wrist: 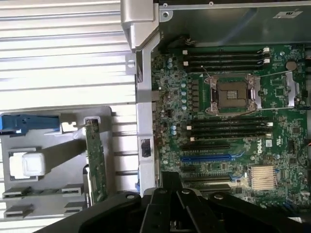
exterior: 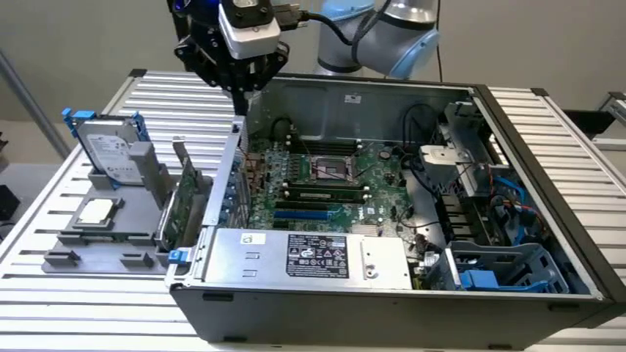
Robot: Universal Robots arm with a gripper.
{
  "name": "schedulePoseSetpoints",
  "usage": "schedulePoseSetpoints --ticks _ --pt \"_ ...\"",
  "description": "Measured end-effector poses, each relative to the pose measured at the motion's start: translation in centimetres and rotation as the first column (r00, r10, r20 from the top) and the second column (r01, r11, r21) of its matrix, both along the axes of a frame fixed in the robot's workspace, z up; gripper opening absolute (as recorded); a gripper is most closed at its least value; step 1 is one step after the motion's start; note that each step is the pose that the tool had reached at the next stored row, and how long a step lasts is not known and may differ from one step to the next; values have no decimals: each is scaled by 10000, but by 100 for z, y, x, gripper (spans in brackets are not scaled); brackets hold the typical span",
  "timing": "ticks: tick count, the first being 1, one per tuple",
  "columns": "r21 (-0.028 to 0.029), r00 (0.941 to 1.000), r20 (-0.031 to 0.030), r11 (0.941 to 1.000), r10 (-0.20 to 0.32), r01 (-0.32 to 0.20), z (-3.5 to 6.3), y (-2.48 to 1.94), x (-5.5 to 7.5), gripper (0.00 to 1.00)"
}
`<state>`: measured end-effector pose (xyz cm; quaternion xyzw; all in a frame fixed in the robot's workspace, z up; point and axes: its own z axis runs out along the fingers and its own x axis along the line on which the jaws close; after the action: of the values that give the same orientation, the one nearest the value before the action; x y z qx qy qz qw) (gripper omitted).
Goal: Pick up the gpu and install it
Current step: 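Reach for the gpu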
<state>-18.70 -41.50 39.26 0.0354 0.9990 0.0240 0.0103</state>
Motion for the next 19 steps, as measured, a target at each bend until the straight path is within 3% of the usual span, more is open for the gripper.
schedulePoseSetpoints --ticks 8,19 --pt "-3 10000 0 10000 0 0 -2 -107 -363 0" --pt "-20 10000 -20 10000 0 0 -63 -251 -719 0"
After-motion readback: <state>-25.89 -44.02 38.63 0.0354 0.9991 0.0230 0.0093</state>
